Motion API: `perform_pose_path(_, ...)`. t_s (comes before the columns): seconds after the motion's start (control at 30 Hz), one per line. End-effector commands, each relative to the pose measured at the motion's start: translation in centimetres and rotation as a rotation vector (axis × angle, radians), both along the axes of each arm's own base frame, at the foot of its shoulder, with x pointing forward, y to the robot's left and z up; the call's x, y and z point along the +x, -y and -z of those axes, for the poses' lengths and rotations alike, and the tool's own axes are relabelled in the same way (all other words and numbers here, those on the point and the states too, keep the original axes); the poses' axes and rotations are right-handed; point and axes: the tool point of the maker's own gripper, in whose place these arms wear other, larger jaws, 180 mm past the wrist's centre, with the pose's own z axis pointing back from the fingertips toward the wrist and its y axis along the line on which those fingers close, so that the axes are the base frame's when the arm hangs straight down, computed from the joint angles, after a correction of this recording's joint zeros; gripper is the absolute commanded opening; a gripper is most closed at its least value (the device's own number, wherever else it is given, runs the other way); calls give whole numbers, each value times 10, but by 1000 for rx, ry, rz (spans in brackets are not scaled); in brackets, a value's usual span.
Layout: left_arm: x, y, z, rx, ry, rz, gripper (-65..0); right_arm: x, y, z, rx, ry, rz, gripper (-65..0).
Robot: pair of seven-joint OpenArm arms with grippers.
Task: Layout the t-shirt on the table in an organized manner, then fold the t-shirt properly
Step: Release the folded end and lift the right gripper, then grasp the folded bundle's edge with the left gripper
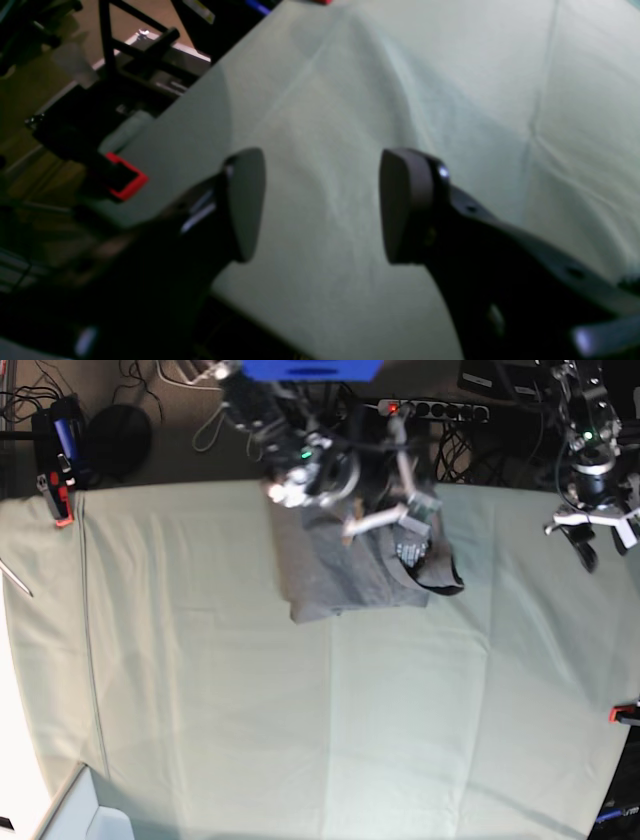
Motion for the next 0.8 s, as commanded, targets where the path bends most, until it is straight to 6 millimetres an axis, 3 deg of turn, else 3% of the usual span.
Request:
perform_pose_path(0.0, 1, -1, -10, 17, 30, 8, -292, 16, 6, -19, 45, 56, 32, -537)
perform_pose_path(0.1, -3, 26, 5, -114, 43, 17, -292, 43, 37, -39, 39, 139, 122, -520)
perform_pose_path(0.23, -1, 83, 27, -313, 33, 94, -289, 72, 81, -51, 8, 205, 240, -518)
perform_pose_path(0.33, 11, 121, 33, -408, 39, 156, -220, 84, 104, -50, -11, 211, 312, -518)
perform_pose_path(0.47, 34, 154, 27, -453, 69, 231, -108, 79, 122, -40, -34, 179, 361, -518)
perform_pose_path(0.67, 63, 176, 12, -471, 124, 294, -106, 72, 134, -31, -61, 155, 379, -518)
perform_pose_path(0.77, 72, 193, 18, -489, 108, 333, -107, 69, 142, -26, -87, 152, 373, -518)
